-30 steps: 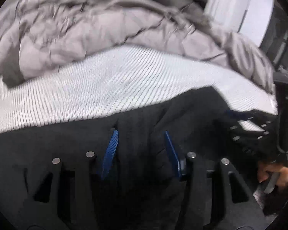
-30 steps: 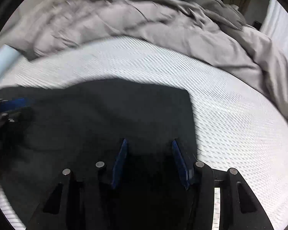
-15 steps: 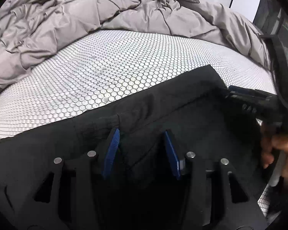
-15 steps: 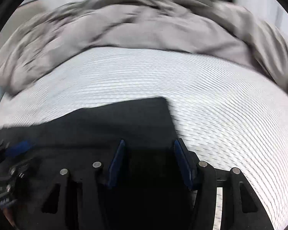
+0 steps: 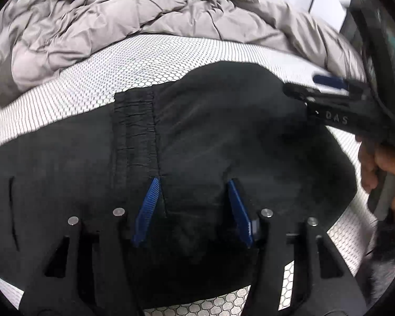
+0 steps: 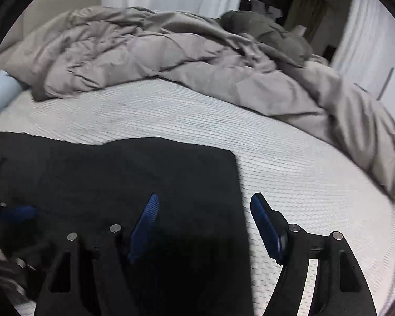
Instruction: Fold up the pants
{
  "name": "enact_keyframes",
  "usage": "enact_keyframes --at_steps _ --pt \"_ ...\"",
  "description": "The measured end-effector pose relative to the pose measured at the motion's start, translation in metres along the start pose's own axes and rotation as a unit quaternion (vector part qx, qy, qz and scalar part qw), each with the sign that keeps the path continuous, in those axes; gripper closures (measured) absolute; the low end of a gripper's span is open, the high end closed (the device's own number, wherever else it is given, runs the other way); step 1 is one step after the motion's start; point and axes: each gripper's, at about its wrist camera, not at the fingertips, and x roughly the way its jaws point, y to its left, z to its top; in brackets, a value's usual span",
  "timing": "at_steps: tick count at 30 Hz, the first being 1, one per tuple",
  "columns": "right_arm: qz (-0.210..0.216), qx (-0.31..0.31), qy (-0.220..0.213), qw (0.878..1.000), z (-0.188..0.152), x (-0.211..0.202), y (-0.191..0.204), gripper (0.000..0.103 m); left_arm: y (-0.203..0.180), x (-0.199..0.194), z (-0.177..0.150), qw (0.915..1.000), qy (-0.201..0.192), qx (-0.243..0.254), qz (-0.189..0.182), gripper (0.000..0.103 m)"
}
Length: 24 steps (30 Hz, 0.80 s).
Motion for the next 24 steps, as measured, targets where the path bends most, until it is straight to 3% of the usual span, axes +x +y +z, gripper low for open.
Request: enact_keyframes --at_steps 4,6,8,10,11,13,14,16,20,21,24 --pt "0.011 0.041 0.051 0.998 -0.013 0.027 -0.033 0.025 -0.004 -0.003 0.001 0.9998 -0.011 0.009 0.012 0.051" --pt "0.029 0.066 0.040 0.997 -0.019 0.019 -0.038 0.029 -0.009 -0.008 0.008 0.9994 -0.026 0.019 0.010 0.051" --pt "0.074 0.084 -0.003 0.994 -0.019 -0.003 -0.036 0.029 -0.015 -0.007 0.015 0.9988 -0.036 0.034 0.006 0.051" --pt "0.140 0.070 -0.024 0.987 -0.017 -0.017 -0.022 0.029 -0.016 0.009 0.016 0.9989 -0.011 0.044 0.009 0.051" --pt "0.163 0.054 -0.017 0.985 -0.016 -0.016 -0.013 0.029 -0.014 0.017 0.016 0.9990 0.004 0.044 0.009 0.051" --pt "0.196 0.018 0.018 0.980 -0.021 -0.002 0.010 0.030 -0.012 0.024 0.011 0.9986 -0.003 0.052 0.007 0.051" --pt "0.190 0.001 0.041 0.981 -0.026 0.008 0.018 0.032 -0.012 0.024 0.009 0.9981 -0.006 0.061 0.007 0.051" --pt "0.146 -0.036 0.077 0.986 -0.035 0.025 0.025 0.049 -0.012 0.022 0.008 0.9979 -0.008 0.064 0.003 0.051" --pt "0.012 -0.056 0.065 0.996 -0.043 0.023 0.002 0.047 -0.010 0.022 0.006 0.9980 -0.010 0.062 0.004 0.051" --pt "-0.003 -0.049 0.065 0.997 -0.044 0.023 -0.005 0.047 -0.010 0.021 0.007 0.9982 -0.010 0.058 0.007 0.051" --pt "0.038 0.003 0.047 0.998 -0.048 0.003 -0.027 0.047 -0.010 0.002 0.006 0.9987 -0.010 0.047 0.019 0.051"
